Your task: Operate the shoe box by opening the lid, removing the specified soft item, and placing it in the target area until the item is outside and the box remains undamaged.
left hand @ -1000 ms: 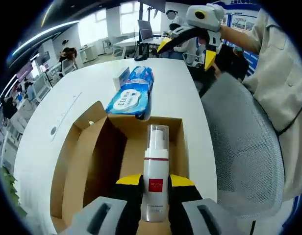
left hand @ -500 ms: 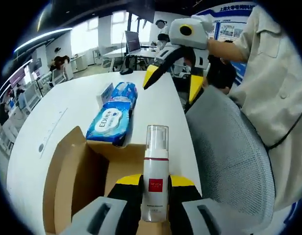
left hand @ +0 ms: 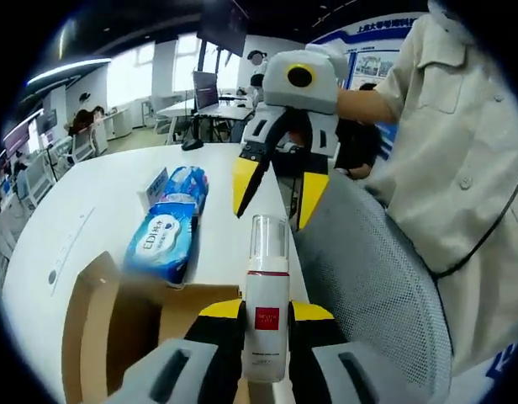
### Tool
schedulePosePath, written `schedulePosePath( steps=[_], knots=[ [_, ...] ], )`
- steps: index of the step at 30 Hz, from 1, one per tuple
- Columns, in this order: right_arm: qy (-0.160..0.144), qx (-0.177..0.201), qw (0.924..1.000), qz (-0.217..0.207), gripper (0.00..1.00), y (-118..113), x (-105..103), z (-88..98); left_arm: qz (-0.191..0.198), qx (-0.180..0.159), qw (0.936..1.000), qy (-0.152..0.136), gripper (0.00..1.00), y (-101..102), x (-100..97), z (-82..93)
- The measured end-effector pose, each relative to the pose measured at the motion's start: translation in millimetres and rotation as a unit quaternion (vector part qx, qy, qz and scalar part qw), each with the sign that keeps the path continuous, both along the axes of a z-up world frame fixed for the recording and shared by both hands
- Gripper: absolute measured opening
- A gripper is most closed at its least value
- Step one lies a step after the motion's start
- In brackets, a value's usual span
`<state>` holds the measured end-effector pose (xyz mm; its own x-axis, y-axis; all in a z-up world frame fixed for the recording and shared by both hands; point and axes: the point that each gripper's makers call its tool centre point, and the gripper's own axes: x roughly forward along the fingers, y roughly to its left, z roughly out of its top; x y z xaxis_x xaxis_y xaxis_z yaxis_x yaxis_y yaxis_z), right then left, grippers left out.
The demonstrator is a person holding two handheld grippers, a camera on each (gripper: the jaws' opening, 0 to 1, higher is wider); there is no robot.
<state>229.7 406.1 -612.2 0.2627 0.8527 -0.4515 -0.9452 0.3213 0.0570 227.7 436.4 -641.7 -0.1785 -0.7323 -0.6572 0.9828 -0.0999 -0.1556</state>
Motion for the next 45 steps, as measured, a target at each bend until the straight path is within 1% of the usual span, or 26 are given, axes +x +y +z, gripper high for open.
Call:
schedulePosePath(
  steps=[3,5,8,13,15,17,21,28,30,32,35,38,42,45],
  knots=[
    [0.0,0.0,1.0,0.007,0.22,3,-1,0.8,-0.006,-0.006,1.0,0.001,0.19,-2,-2.9,1.8],
    [-0.008,-0.005,0.9997,0.023,0.21,7,-4,1.4,-0.008,-0.013,0.9999,0.006,0.19,-4,-5.0,3.7],
    [-0.01,-0.005,0.9994,0.033,0.19,11,-7,3.7,-0.011,-0.018,0.9998,0.005,0.19,-7,-6.5,5.3],
    [-0.025,-0.013,0.9983,0.051,0.18,14,-10,4.6,-0.02,-0.029,0.9993,-0.005,0.19,-11,-9.0,10.2],
    [-0.028,-0.017,0.9981,0.052,0.18,14,-10,4.4,-0.022,-0.028,0.9993,-0.013,0.19,-11,-8.5,10.3],
    [-0.032,-0.017,0.9977,0.058,0.18,14,-10,5.8,-0.024,-0.029,0.9992,-0.014,0.19,-11,-8.5,10.8],
    [-0.034,-0.021,0.9975,0.058,0.18,14,-10,5.5,-0.026,-0.03,0.999,-0.019,0.19,-11,-7.9,11.9],
    [-0.026,-0.029,0.9981,0.048,0.17,14,-10,5.2,-0.031,-0.03,0.9986,-0.03,0.19,-13,-7.2,11.8],
    [-0.03,-0.034,0.9976,0.052,0.17,14,-11,5.3,-0.031,-0.033,0.9986,-0.028,0.19,-14,-8.4,11.6],
    [-0.024,-0.043,0.9976,0.05,0.17,13,-11,4.5,-0.03,-0.035,0.9985,-0.029,0.19,-14,-8.6,11.5],
    [-0.02,-0.044,0.9977,0.048,0.17,13,-11,7.2,-0.03,-0.042,0.998,-0.035,0.2,-15,-9.1,12.4],
    [-0.018,-0.046,0.9976,0.049,0.16,12,-11,8.8,-0.022,-0.044,0.9985,-0.026,0.2,-16,-9.2,14.0],
    [-0.034,-0.052,0.9964,0.057,0.16,11,-12,13.7,-0.017,-0.044,0.9984,-0.03,0.21,-16,-7.6,14.7],
    [-0.041,-0.058,0.9956,0.061,0.16,10,-11,15.0,-0.011,-0.045,0.9982,-0.038,0.26,-15,-4.2,13.9]
  ],
)
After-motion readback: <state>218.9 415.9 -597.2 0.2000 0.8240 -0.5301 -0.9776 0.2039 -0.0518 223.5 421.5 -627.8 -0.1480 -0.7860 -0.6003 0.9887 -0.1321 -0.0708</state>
